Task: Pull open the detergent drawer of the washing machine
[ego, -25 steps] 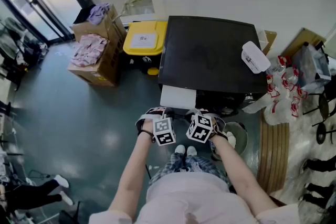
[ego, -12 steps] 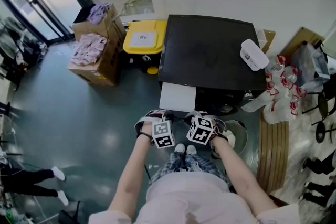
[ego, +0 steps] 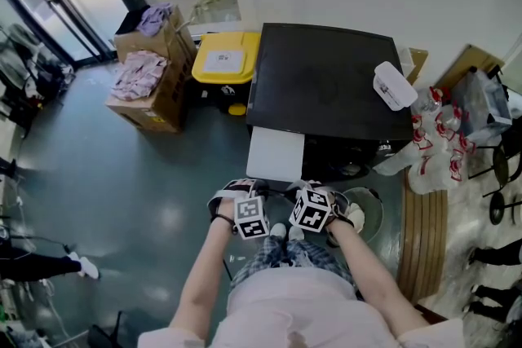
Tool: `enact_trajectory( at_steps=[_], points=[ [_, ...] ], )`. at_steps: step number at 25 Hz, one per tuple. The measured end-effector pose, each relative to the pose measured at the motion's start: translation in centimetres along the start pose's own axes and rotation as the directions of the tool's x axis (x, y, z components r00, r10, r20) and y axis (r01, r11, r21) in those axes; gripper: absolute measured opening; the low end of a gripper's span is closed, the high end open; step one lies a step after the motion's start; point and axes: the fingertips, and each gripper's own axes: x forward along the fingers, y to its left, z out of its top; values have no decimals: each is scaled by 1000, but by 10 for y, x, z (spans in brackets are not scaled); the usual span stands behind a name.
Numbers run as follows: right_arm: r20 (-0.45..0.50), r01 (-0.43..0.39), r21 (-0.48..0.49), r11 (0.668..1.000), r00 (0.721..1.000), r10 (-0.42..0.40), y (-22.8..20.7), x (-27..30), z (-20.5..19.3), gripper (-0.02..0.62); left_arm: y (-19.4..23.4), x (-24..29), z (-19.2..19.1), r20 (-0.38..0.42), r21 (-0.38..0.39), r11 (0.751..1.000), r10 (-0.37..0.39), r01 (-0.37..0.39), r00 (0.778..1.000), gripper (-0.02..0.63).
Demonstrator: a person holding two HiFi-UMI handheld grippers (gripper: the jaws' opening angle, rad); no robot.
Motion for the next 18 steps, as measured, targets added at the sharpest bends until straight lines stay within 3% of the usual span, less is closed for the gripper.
enact_trajectory(
  at_steps=[18],
  points=[
    [16, -72, 17, 997, 997, 72, 30, -2, -4, 44, -29, -11, -2, 11, -7, 1000, -23, 24, 1000, 69]
  ],
)
